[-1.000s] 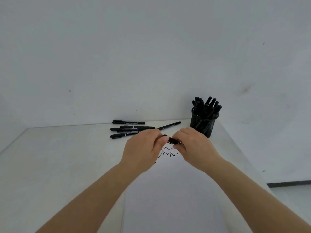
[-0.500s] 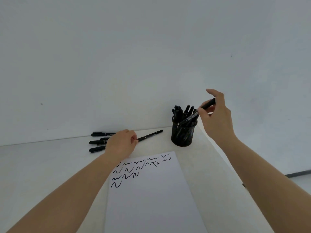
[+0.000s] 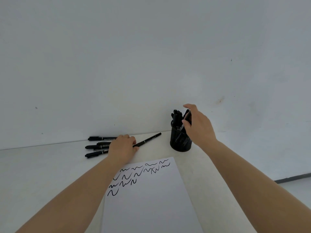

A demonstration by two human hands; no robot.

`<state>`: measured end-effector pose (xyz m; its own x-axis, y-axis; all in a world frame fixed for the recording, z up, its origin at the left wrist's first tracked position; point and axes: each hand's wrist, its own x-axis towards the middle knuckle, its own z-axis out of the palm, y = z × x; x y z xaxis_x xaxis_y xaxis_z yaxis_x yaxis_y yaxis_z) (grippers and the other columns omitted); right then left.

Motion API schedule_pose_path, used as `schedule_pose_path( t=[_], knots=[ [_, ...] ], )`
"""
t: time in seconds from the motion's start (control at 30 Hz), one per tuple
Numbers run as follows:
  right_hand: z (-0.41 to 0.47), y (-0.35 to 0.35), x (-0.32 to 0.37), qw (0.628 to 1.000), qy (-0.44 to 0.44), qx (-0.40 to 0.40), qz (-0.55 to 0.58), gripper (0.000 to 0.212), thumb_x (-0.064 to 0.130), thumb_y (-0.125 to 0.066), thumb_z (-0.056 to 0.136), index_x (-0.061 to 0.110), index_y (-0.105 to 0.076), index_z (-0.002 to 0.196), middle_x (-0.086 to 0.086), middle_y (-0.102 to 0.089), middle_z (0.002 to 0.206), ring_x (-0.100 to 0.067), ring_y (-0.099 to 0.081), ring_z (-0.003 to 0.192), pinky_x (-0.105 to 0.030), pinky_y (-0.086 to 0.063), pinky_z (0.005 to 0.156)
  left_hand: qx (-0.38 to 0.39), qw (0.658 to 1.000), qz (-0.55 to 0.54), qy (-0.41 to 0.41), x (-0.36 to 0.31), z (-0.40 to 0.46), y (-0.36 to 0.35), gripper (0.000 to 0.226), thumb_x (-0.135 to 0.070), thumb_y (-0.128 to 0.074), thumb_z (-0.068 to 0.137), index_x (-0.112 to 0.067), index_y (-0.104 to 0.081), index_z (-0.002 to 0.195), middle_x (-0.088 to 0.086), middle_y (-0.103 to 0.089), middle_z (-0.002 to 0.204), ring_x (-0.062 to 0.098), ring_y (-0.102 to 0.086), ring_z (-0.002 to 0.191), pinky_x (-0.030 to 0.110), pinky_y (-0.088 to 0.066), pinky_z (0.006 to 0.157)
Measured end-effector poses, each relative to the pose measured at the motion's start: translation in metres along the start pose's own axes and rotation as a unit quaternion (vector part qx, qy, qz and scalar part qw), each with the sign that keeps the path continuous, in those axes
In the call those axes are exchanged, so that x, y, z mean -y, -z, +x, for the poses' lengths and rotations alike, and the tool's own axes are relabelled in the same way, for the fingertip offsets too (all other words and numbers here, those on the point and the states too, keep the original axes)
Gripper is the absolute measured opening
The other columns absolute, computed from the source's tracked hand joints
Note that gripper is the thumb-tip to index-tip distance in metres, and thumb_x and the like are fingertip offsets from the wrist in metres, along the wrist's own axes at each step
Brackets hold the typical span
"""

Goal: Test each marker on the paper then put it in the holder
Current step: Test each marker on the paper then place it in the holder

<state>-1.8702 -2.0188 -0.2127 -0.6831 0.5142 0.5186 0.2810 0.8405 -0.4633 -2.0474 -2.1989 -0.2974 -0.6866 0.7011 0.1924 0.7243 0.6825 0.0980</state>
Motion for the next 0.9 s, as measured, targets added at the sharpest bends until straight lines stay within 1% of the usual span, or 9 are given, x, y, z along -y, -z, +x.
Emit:
schedule_pose_path(
  t=[0.13,0.27,0.5,0.63,0.73,0.8,0.83,0.87,0.9],
  knots=[
    [-0.003,-0.012,-0.005,0.998,-0.011,0.033,-0.046,0.040,0.016,-0.055,0.088,0.019,-0.043,0.126,-0.009,-0.059,0.102,-0.027,-0.053,0.094,-0.029,-0.035,0.072,0.002,1.000,0.016,-0.011,-0.005,0.005,-0.002,0.029,-0.041,-0.048,0.089,-0.022,-0.057,0.110,0.000,-0.058,0.110,0.021,-0.050,0.106,0.035,-0.041,0.082],
    [-0.005,-0.017,-0.006,0.998,-0.024,0.025,-0.052,0.038,0.018,-0.053,0.088,0.020,-0.043,0.125,-0.008,-0.060,0.107,-0.027,-0.055,0.096,-0.030,-0.036,0.072,-0.004,0.997,0.068,-0.036,-0.009,0.007,-0.004,0.029,-0.039,-0.043,0.091,-0.019,-0.057,0.107,0.001,-0.058,0.107,0.022,-0.052,0.103,0.034,-0.041,0.078],
    [-0.011,-0.022,-0.004,0.992,-0.011,-0.001,-0.123,0.046,0.022,-0.051,0.089,0.018,-0.040,0.134,-0.003,-0.056,0.121,-0.024,-0.052,0.107,-0.031,-0.039,0.080,-0.018,0.995,0.089,-0.036,-0.013,0.005,-0.005,0.030,-0.034,-0.038,0.093,-0.013,-0.054,0.109,0.003,-0.058,0.109,0.023,-0.055,0.103,0.033,-0.041,0.074],
    [-0.009,-0.023,-0.004,0.986,-0.006,0.009,-0.166,0.048,0.024,-0.050,0.090,0.017,-0.037,0.136,-0.003,-0.055,0.121,-0.024,-0.049,0.108,-0.031,-0.038,0.080,-0.030,0.997,0.068,-0.019,-0.012,0.000,-0.002,0.031,-0.031,-0.035,0.095,-0.012,-0.054,0.110,0.004,-0.057,0.110,0.023,-0.054,0.105,0.034,-0.044,0.076],
    [-0.008,-0.021,-0.002,0.981,0.003,0.007,-0.196,0.048,0.025,-0.051,0.088,0.016,-0.040,0.134,-0.005,-0.055,0.118,-0.026,-0.045,0.108,-0.032,-0.036,0.083,-0.044,0.999,-0.021,0.017,-0.010,-0.009,0.005,0.028,-0.031,-0.036,0.096,-0.013,-0.055,0.105,0.004,-0.059,0.105,0.023,-0.055,0.096,0.034,-0.042,0.071],
    [-0.012,-0.018,0.003,0.981,0.007,-0.032,-0.192,0.045,0.021,-0.055,0.085,0.014,-0.047,0.128,-0.008,-0.055,0.116,-0.029,-0.044,0.109,-0.035,-0.036,0.084,-0.038,0.992,-0.111,0.054,-0.010,-0.015,0.013,0.025,-0.031,-0.038,0.095,-0.014,-0.057,0.098,0.003,-0.061,0.095,0.022,-0.054,0.083,0.031,-0.039,0.065],
    [-0.016,-0.016,0.007,0.984,0.008,-0.062,-0.170,0.043,0.018,-0.058,0.082,0.012,-0.051,0.125,-0.010,-0.056,0.115,-0.031,-0.045,0.110,-0.037,-0.036,0.084,-0.024,0.982,-0.173,0.074,-0.010,-0.019,0.018,0.024,-0.029,-0.039,0.094,-0.015,-0.058,0.094,0.002,-0.062,0.089,0.022,-0.054,0.081,0.031,-0.039,0.065],
    [-0.021,-0.016,0.013,0.985,0.015,-0.094,-0.142,0.042,0.014,-0.061,0.080,0.010,-0.055,0.120,-0.011,-0.058,0.114,-0.033,-0.046,0.110,-0.038,-0.037,0.083,-0.007,0.963,-0.251,0.093,-0.010,-0.024,0.023,0.022,-0.027,-0.040,0.094,-0.016,-0.059,0.090,0.000,-0.063,0.085,0.021,-0.055,0.081,0.030,-0.040,0.067],
    [-0.027,-0.015,0.018,0.985,0.026,-0.124,-0.116,0.039,0.010,-0.063,0.077,0.009,-0.058,0.116,-0.011,-0.059,0.111,-0.034,-0.048,0.108,-0.038,-0.038,0.082,0.009,0.935,-0.336,0.110,-0.009,-0.029,0.029,0.020,-0.024,-0.041,0.094,-0.018,-0.058,0.086,-0.002,-0.064,0.081,0.020,-0.057,0.081,0.029,-0.040,0.068]
  ],
)
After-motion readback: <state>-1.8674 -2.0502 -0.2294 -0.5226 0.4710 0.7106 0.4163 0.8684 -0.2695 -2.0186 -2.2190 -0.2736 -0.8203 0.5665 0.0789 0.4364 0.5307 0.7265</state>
